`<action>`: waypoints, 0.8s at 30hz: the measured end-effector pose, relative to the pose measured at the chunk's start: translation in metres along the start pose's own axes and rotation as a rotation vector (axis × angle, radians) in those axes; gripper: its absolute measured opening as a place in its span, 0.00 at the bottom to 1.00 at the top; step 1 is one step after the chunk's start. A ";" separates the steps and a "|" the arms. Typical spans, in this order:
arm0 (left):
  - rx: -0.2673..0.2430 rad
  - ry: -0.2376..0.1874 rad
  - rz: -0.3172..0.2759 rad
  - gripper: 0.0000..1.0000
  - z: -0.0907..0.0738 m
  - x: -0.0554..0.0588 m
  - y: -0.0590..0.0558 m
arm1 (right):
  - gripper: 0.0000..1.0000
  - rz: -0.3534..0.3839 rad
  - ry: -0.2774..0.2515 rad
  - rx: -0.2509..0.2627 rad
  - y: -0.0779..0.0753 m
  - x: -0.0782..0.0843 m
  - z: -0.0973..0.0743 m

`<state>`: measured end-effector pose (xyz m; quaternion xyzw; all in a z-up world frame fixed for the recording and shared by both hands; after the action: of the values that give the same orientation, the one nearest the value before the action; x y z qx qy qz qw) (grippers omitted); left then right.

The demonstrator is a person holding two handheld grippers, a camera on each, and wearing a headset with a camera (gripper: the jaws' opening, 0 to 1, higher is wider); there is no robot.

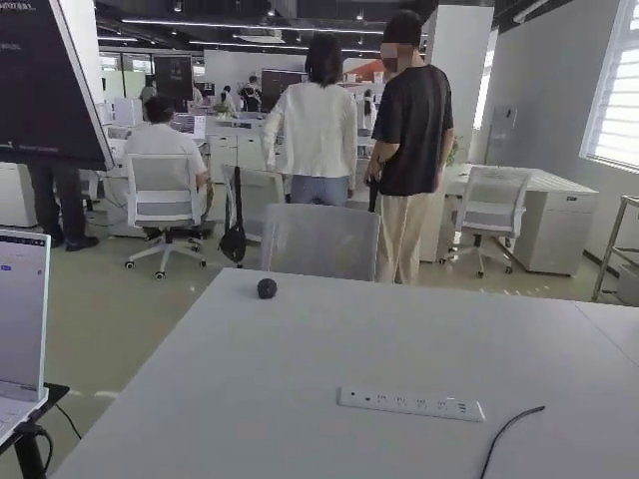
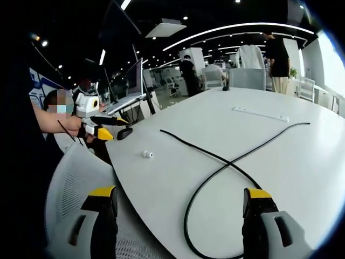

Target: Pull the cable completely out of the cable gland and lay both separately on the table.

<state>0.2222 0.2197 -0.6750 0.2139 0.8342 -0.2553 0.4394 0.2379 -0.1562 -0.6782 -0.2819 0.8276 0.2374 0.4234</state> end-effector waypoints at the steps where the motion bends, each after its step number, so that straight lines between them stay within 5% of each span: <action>1: -0.001 -0.001 0.000 0.88 0.000 0.000 0.000 | 0.99 0.004 -0.002 0.001 0.000 0.000 0.000; 24: -0.021 -0.007 -0.029 0.99 -0.004 0.003 0.006 | 0.99 0.017 0.018 0.007 0.002 0.006 0.003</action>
<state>0.2216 0.2273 -0.6771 0.1960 0.8385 -0.2535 0.4407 0.2353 -0.1550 -0.6844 -0.2753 0.8346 0.2355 0.4150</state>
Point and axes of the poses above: the centre of the closed fingertips' face, and the gripper's own axes: z roughly forward along the fingers, y roughly to its left, x roughly out of its underside, the point moved 8 cm from there along -z, roughly backward along the fingers, and after that the axes turned 9 degrees about x, right-handed, at the moved point
